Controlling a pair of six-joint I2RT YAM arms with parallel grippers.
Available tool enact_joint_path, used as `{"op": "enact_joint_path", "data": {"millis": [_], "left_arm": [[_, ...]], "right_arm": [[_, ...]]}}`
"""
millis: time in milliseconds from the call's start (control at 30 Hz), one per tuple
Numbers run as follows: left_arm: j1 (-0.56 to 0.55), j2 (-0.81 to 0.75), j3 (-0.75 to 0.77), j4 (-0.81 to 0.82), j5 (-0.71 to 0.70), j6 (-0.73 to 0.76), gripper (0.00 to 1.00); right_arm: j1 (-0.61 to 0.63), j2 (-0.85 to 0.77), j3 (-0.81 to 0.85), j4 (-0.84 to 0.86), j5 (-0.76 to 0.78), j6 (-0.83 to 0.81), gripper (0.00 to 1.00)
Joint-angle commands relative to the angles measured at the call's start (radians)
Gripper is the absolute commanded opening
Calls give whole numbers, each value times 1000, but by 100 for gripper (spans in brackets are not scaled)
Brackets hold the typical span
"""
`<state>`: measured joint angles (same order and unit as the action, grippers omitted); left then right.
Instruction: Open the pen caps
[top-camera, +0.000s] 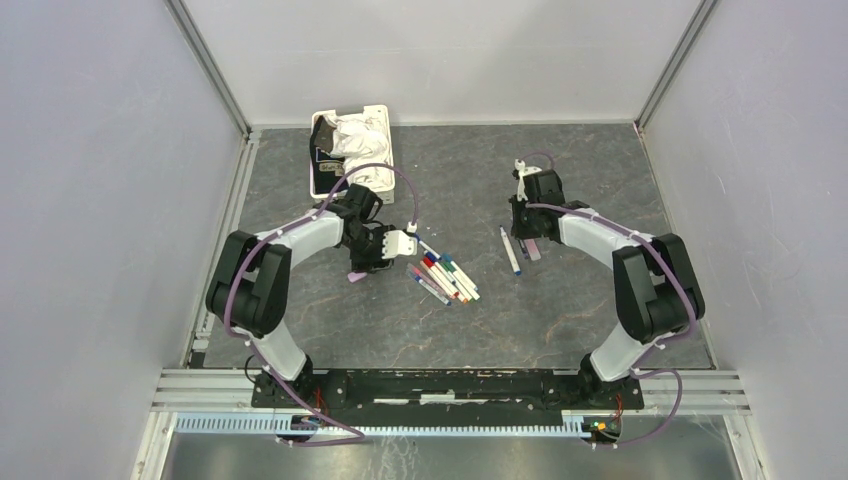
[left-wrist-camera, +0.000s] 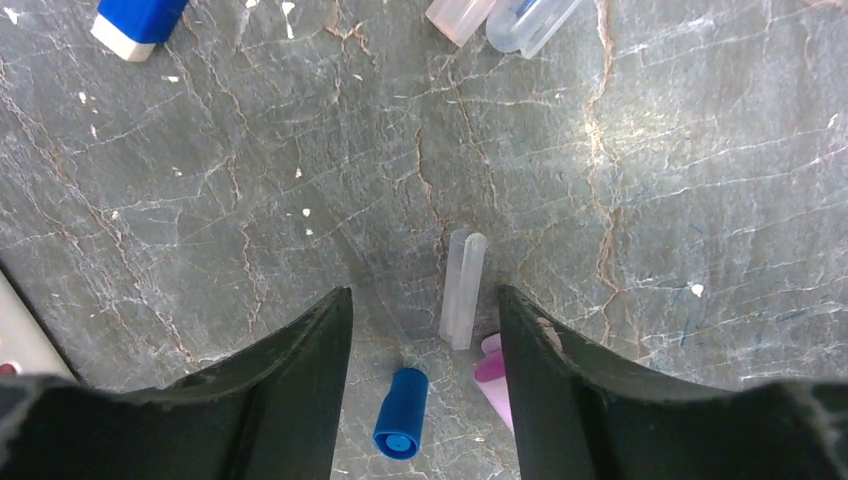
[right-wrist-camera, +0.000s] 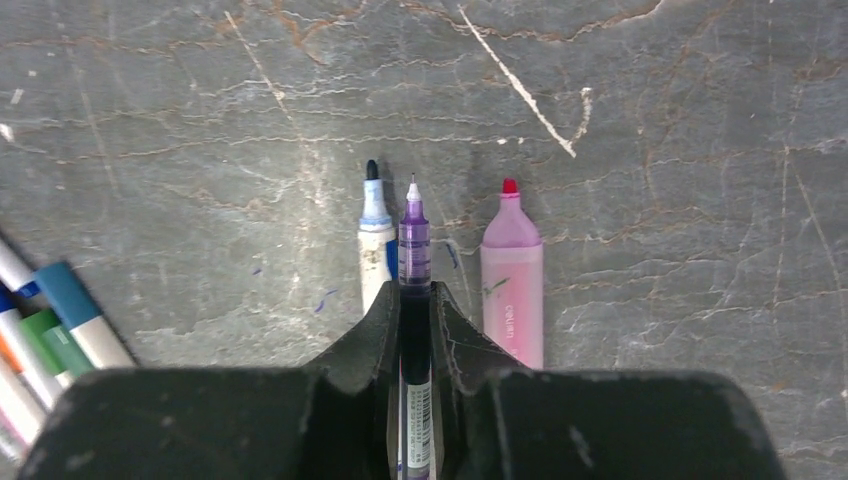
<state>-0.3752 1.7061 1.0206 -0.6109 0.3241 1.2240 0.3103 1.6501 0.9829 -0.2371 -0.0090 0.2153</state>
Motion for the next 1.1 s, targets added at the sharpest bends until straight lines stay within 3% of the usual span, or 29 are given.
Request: {"op": "enact_joint_path", "data": {"millis": [0,67,233,267,300,500,733,867,1067], "left_arm": [[3,-30,39,-3,49,-74,64],[7,-52,68,-29,80,-90,74],[23,-97,166,-104,129,-141,79],[29,-104,191,-130,135,-151,97],[30,-110,217,-150,139,-163,99],[64,-146,400,-243,143,-272,100],[83,-216,477,-212,59,-409,100],[87,-242,472,-238,58,-421,100],[87,-240,480,-333,82,-396,100]], "right_arm": [[3,26,-6,57,71,12,18],[5,33,-8,65,72,8,23],[4,38,-15,73,83,5,33],[4,35,-16,73,90,6,35],[5,30,-19,73,97,3,36],[38,-77,-40,83,169,-7,40],[220,-134,8,60,160,-110,48],[332,-61,57,50,79,-157,48],[414,37,99,30,46,-166,37]]}}
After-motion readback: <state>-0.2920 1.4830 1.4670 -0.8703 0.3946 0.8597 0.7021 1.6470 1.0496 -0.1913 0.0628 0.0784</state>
